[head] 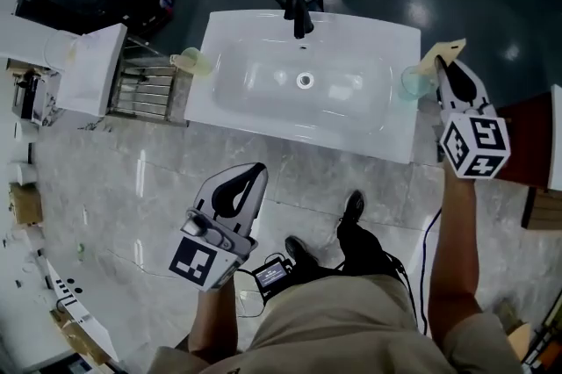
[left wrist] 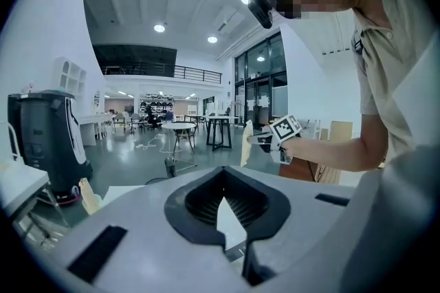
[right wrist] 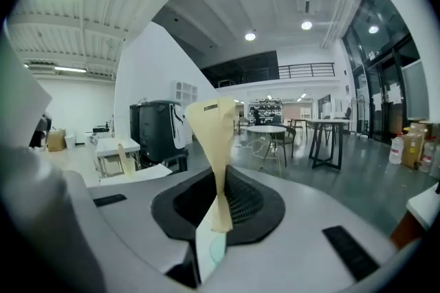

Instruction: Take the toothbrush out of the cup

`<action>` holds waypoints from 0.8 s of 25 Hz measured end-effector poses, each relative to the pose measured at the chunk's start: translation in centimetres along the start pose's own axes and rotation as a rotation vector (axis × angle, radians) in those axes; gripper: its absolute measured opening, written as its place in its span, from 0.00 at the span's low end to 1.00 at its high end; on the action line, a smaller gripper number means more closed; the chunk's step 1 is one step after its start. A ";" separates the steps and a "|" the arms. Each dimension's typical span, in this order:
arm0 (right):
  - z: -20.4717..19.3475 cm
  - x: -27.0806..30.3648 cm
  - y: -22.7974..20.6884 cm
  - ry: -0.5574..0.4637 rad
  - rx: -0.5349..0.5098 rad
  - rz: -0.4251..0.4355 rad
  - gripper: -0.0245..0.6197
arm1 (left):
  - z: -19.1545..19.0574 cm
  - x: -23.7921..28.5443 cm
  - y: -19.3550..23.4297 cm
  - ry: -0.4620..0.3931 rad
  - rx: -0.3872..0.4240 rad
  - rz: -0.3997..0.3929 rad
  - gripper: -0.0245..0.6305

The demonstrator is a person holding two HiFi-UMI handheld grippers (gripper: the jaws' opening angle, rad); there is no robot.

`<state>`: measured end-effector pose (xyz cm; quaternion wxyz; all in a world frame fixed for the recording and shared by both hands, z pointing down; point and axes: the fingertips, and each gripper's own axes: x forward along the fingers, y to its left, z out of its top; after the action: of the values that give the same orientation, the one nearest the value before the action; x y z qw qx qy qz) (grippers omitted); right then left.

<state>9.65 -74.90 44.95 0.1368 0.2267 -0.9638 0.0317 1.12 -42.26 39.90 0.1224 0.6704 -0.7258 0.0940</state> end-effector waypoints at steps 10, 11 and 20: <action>9.7 -11.4 14.5 -0.115 -0.045 0.199 0.10 | 3.6 -10.1 1.4 -0.140 0.004 0.064 0.05; 10.1 -12.2 15.6 -0.115 -0.052 0.209 0.09 | 3.7 -11.1 1.5 -0.152 0.003 0.071 0.05; 12.5 -16.9 23.4 -0.137 -0.110 0.222 0.09 | 3.7 -20.4 2.6 -0.229 0.010 0.110 0.05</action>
<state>10.67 -48.23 28.24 0.0785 0.1123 -0.9903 -0.0217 -0.16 -23.78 30.25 0.0299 0.6365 -0.7702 0.0270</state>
